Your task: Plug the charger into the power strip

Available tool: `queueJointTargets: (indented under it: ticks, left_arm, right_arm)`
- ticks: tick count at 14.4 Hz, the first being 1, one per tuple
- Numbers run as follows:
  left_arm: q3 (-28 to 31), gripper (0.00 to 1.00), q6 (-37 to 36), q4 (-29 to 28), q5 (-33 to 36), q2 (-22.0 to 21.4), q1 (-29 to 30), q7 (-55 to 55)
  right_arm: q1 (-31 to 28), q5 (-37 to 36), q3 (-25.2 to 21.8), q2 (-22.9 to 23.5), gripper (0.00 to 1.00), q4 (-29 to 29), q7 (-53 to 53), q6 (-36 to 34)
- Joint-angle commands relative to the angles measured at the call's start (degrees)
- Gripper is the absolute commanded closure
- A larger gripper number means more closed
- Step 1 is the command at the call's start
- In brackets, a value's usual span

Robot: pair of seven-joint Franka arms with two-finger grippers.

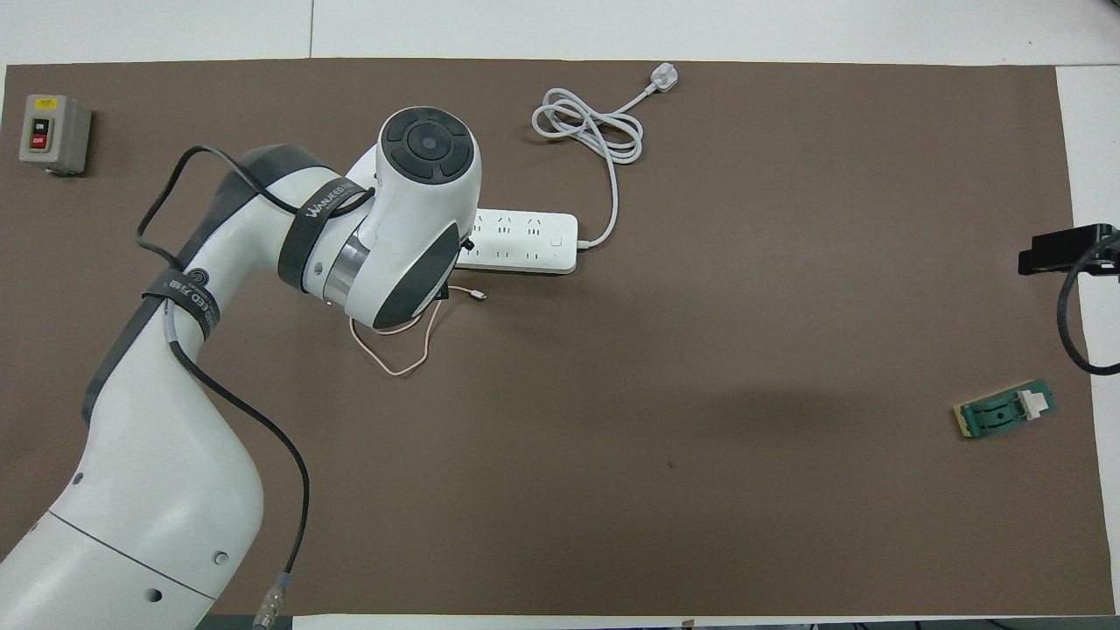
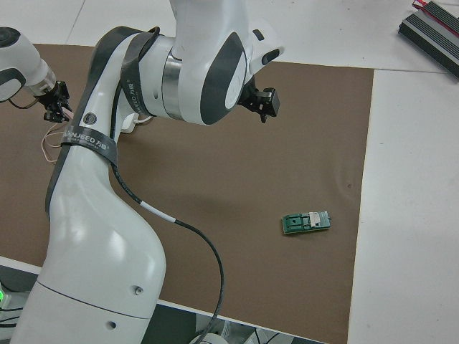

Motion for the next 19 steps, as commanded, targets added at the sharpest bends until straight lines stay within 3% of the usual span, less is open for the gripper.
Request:
queueJointTargets:
  ticks: [1,13,19]
  left_arm:
    - [0.59,1.0,0.25,1.71,1.8,1.97,-1.21,0.17]
    - [0.68,1.0,-0.36,7.95,1.97,6.89,-1.21,6.15]
    - [0.68,1.0,-0.19,7.95,1.98,7.34,-1.3,6.15]
  right_arm:
    - [-0.55,-0.79,0.44,-0.95,0.0,-0.32,-1.03,-1.1]
    - [-0.55,-0.7,0.44,-0.95,0.0,-0.32,-1.03,-1.1]
    - [-0.55,-0.78,0.44,-0.95,0.0,-0.32,-1.04,-1.1]
